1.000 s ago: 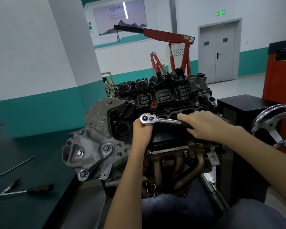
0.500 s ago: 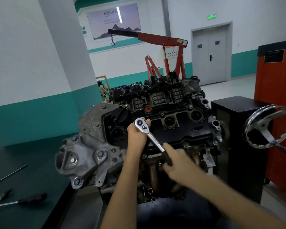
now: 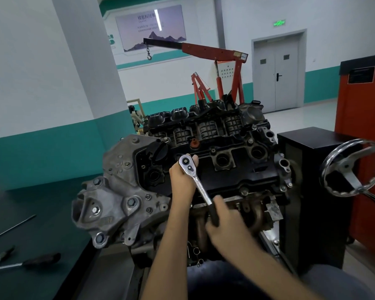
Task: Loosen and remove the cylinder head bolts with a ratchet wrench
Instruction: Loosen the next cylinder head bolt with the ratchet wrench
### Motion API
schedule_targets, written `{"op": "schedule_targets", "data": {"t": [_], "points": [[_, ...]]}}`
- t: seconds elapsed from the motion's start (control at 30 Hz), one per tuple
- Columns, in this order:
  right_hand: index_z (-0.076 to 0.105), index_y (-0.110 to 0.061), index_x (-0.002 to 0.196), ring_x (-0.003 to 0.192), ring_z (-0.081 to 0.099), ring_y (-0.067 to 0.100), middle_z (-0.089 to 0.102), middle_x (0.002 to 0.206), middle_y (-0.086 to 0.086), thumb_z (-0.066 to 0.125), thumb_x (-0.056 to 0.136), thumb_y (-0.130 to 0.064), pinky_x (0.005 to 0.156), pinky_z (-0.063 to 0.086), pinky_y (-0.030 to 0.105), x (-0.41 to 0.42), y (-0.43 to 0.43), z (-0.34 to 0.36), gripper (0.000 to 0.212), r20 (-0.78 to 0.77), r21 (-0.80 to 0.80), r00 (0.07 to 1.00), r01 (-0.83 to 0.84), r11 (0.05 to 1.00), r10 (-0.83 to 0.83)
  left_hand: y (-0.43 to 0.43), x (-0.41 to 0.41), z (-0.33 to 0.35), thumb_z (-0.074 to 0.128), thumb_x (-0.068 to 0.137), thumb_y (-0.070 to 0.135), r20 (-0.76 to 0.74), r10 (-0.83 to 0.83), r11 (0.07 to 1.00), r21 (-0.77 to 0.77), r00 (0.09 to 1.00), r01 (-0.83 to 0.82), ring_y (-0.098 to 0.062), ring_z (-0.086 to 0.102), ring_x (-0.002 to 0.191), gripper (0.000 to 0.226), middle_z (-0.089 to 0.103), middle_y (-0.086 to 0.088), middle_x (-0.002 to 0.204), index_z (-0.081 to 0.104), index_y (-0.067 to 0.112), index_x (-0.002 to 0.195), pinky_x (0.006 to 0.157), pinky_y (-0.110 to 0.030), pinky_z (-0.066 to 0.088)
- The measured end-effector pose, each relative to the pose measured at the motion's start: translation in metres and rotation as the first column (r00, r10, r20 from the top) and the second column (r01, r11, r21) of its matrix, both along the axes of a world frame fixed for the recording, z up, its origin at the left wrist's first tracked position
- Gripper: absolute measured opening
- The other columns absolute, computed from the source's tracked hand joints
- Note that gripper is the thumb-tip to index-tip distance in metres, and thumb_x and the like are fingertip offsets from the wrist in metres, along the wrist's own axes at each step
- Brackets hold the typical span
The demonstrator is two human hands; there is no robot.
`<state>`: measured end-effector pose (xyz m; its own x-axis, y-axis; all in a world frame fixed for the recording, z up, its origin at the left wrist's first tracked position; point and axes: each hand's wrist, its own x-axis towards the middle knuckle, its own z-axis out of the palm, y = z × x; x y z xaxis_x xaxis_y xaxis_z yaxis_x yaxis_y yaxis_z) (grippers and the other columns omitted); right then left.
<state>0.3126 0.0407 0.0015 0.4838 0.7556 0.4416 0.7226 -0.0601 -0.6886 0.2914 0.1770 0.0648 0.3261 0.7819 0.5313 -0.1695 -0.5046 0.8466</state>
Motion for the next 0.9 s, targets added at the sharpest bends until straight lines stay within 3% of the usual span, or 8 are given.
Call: {"op": "schedule_targets", "data": {"t": [0.1, 0.2, 0.37, 0.47, 0.57, 0.63, 0.73, 0.9], "points": [[0.041, -0.011, 0.118, 0.070, 0.061, 0.022, 0.057, 0.074, 0.003, 0.053, 0.085, -0.010, 0.064, 0.052, 0.036, -0.037, 0.024, -0.012, 0.035, -0.164, 0.100, 0.986, -0.025, 0.995, 0.042, 0.002, -0.001, -0.001, 0.057, 0.095, 0.013, -0.033, 0.056, 0.997, 0.054, 0.998, -0.055, -0.017, 0.035, 0.066, 0.038, 0.036, -0.010, 0.067, 0.033, 0.013, 0.065, 0.056, -0.027, 0.027], [0.042, -0.012, 0.115, 0.064, 0.057, 0.020, 0.055, 0.074, 0.007, 0.053, 0.084, -0.009, 0.058, 0.049, 0.030, -0.022, 0.018, -0.006, 0.033, -0.149, 0.042, 0.986, -0.074, 0.996, 0.080, 0.007, -0.002, -0.001, 0.058, 0.094, 0.011, -0.020, 0.009, 0.999, 0.035, 1.000, -0.009, -0.019, 0.033, 0.066, 0.045, 0.033, -0.006, 0.063, 0.032, 0.020, 0.059, 0.061, -0.029, 0.030], [0.044, -0.026, 0.119, 0.052, 0.045, 0.006, 0.042, 0.069, -0.007, 0.059, 0.082, -0.013, 0.048, 0.036, 0.022, 0.071, -0.019, 0.046, 0.041, 0.280, -0.227, 0.949, -0.079, 0.971, 0.143, 0.014, -0.003, 0.002, 0.060, 0.090, 0.007, -0.094, -0.107, 0.991, 0.065, 0.990, 0.114, -0.002, 0.043, 0.056, 0.050, 0.048, 0.016, 0.050, 0.053, 0.033, 0.047, 0.063, -0.027, 0.037], [0.041, -0.026, 0.114, 0.065, 0.057, 0.019, 0.044, 0.069, -0.009, 0.056, 0.087, -0.019, 0.051, 0.035, 0.026, 0.106, -0.018, 0.091, 0.032, 0.663, -0.293, 0.739, 0.107, 0.950, 0.121, 0.012, -0.004, 0.003, 0.058, 0.082, 0.011, -0.053, -0.108, 0.991, 0.068, 0.993, 0.112, 0.000, 0.058, 0.072, 0.036, 0.064, 0.018, 0.063, 0.067, 0.038, 0.060, 0.073, -0.025, 0.046], [0.039, -0.024, 0.114, 0.080, 0.062, 0.028, 0.060, 0.085, 0.001, 0.053, 0.088, -0.023, 0.059, 0.035, 0.030, 0.101, -0.011, 0.097, 0.030, 0.785, -0.204, 0.617, 0.181, 0.962, 0.051, 0.010, -0.009, -0.001, 0.059, 0.087, 0.008, 0.018, -0.090, 0.995, 0.035, 0.996, 0.089, -0.002, 0.057, 0.071, 0.040, 0.060, 0.017, 0.060, 0.063, 0.035, 0.058, 0.072, -0.024, 0.046], [0.039, -0.023, 0.111, 0.082, 0.062, 0.030, 0.060, 0.086, 0.003, 0.054, 0.086, -0.023, 0.060, 0.035, 0.031, 0.082, -0.014, 0.074, 0.030, 0.718, -0.168, 0.696, 0.181, 0.969, -0.006, 0.007, -0.010, -0.004, 0.060, 0.093, 0.011, 0.025, -0.086, 0.996, 0.026, 0.996, 0.086, -0.006, 0.043, 0.061, 0.047, 0.046, 0.015, 0.054, 0.049, 0.031, 0.052, 0.064, -0.027, 0.037], [0.037, -0.025, 0.108, 0.075, 0.060, 0.030, 0.049, 0.072, -0.002, 0.056, 0.084, -0.019, 0.058, 0.038, 0.029, 0.030, -0.015, 0.025, 0.031, 0.291, -0.094, 0.956, 0.081, 0.992, -0.050, 0.001, -0.006, -0.002, 0.060, 0.095, 0.014, 0.040, -0.058, 0.998, -0.015, 0.997, 0.059, -0.014, 0.034, 0.063, 0.046, 0.036, 0.005, 0.059, 0.036, 0.026, 0.057, 0.061, -0.030, 0.029], [0.037, -0.013, 0.118, 0.077, 0.060, 0.028, 0.057, 0.081, 0.006, 0.050, 0.084, -0.009, 0.067, 0.052, 0.035, -0.047, 0.024, -0.008, 0.037, -0.129, 0.084, 0.991, -0.030, 0.996, 0.041, 0.001, -0.009, 0.003, 0.059, 0.094, 0.017, -0.015, -0.016, 1.000, 0.022, 1.000, 0.016, -0.018, 0.034, 0.063, 0.041, 0.032, -0.010, 0.064, 0.033, 0.006, 0.064, 0.061, -0.028, 0.033]]}}
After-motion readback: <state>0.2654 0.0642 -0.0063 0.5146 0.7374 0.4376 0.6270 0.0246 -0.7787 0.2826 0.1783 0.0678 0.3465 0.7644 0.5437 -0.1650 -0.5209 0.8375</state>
